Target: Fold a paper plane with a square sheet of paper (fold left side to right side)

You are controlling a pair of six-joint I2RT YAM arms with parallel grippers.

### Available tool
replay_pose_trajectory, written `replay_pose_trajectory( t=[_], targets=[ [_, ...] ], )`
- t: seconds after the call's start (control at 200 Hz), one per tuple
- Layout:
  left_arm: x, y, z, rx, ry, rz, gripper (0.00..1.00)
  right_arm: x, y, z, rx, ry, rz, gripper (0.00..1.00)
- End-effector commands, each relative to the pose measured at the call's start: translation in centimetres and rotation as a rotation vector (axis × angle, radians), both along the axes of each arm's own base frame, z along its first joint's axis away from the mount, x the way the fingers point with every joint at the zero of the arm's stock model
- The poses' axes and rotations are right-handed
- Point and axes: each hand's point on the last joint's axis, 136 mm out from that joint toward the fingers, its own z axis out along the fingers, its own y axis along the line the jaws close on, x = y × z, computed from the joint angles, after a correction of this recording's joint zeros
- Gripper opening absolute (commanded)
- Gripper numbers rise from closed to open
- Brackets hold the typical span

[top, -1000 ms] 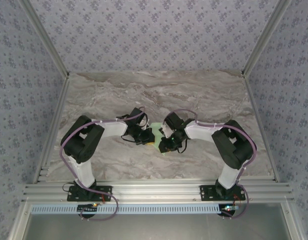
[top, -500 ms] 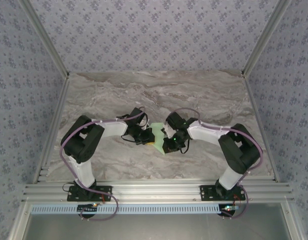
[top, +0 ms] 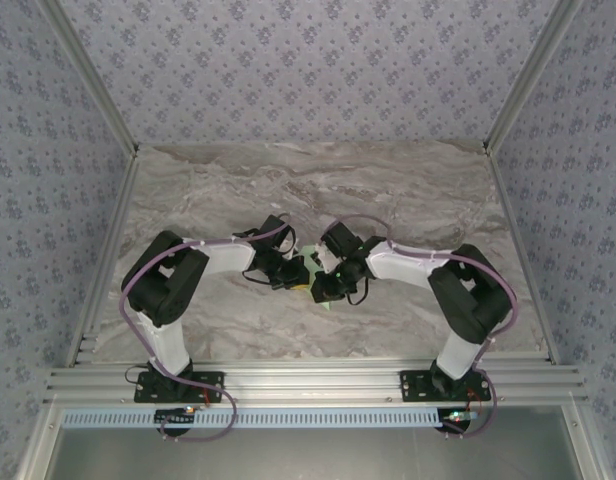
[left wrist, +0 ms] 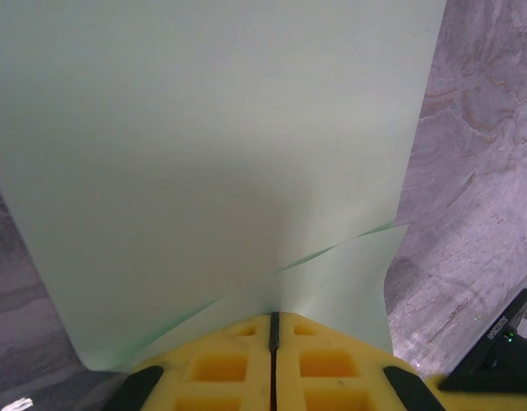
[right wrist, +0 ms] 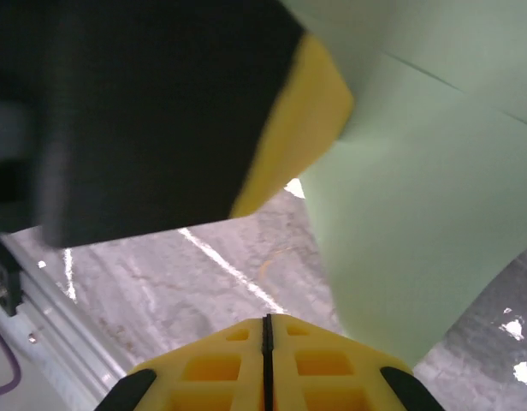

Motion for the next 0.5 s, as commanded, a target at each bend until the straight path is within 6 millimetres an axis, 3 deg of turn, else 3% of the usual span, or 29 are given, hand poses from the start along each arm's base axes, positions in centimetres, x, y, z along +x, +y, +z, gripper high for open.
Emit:
replay_pose_trajectory(
  t=[0.0, 0.495],
  targets=[
    [-1.5, 2.5, -3.3, 0.155, 0.047, 0.007, 0.06, 0.2, -0.1, -0.8, -0.021, 0.029, -0.028, 0.10],
    [-1.4, 2.7, -3.5, 0.169, 0.048, 0.002, 0.06, -2.2, -4.4, -3.8, -0.107, 0.147, -0.090, 0.10]
  ],
)
